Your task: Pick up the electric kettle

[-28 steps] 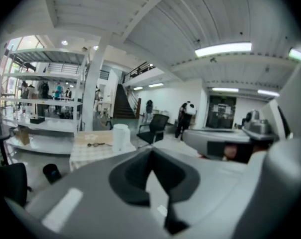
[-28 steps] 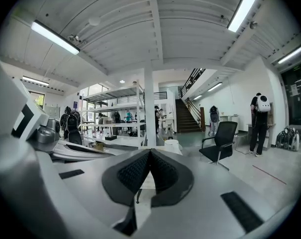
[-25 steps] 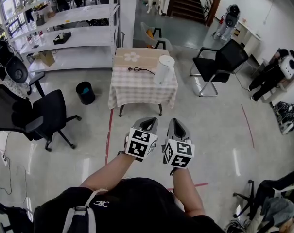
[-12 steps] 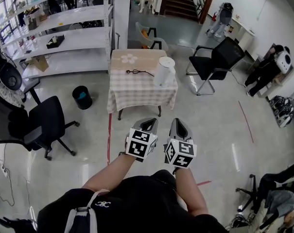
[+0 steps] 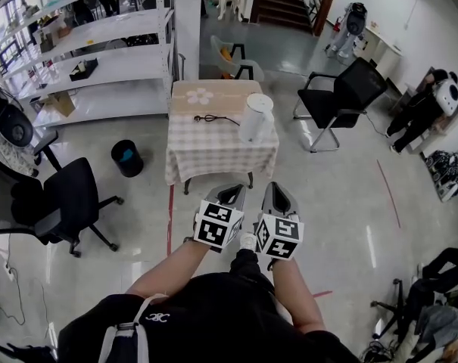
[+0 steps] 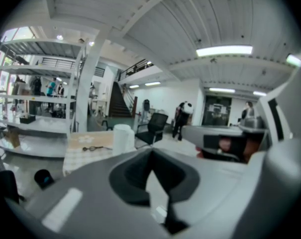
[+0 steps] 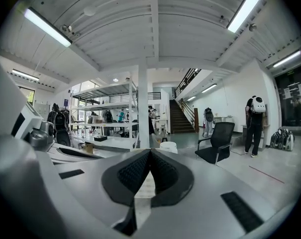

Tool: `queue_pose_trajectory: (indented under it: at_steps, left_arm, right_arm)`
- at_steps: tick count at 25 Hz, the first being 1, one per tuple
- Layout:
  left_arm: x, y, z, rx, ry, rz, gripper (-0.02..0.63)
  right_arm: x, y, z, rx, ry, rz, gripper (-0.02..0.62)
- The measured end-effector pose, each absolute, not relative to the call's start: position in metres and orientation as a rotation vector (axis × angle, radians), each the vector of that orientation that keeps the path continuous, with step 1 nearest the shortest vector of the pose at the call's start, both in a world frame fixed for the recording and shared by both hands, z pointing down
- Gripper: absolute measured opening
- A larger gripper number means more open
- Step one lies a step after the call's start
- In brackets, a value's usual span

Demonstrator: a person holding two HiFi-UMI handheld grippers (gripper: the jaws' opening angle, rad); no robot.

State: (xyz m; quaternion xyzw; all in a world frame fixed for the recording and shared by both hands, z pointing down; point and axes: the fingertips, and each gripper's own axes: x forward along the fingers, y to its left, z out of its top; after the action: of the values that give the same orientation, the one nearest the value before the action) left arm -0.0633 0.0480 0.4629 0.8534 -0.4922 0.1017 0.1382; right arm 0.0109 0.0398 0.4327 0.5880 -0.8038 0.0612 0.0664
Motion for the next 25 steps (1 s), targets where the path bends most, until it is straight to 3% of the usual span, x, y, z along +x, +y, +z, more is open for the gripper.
queue_pose_trajectory:
  at_steps: [25]
  left_arm:
    - [0.002,-0.221,0.477,2.326,-1.507,0.356,-0.003]
  right_arm:
    - [0.097,-0.245,0.444,1.705,-2.496,0.312,-0.002]
